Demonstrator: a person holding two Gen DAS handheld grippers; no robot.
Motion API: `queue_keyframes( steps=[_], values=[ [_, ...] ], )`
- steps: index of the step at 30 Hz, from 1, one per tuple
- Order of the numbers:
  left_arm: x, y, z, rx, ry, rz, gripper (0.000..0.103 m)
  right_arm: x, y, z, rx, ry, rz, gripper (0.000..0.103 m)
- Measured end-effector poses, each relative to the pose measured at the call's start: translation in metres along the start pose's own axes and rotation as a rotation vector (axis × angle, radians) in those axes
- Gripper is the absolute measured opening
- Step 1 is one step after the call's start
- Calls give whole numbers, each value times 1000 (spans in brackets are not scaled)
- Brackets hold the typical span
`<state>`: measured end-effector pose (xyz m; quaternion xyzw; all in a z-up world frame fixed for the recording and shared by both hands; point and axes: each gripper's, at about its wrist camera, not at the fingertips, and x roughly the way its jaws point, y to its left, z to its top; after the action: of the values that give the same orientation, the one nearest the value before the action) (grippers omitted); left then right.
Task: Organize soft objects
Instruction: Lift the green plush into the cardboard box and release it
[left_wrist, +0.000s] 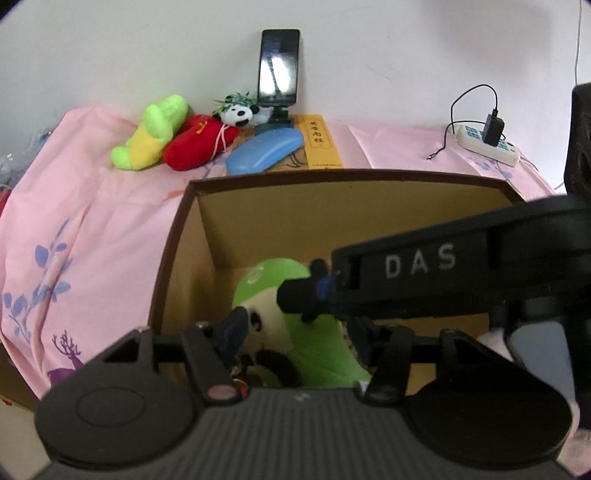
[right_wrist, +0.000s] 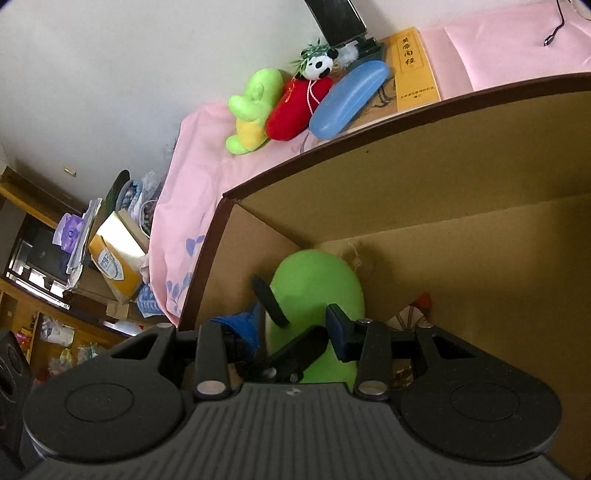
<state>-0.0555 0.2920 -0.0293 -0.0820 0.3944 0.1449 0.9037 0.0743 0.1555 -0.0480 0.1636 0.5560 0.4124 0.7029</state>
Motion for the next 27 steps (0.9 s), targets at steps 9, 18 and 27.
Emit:
queue_keyframes(
  steps=[9, 18, 27],
  values=[
    [-15, -10, -3, 44, -15, -4, 65, -12, -3, -4, -17, -31, -4, 25],
    [-30, -20, -3, 39, -17, -10, 67, -41, -6, -13, -29, -98, -23, 24],
    [-49, -40, -3, 65, -37, 13, 68, -71, -8, -26, -29, -171, -42, 24]
  ],
)
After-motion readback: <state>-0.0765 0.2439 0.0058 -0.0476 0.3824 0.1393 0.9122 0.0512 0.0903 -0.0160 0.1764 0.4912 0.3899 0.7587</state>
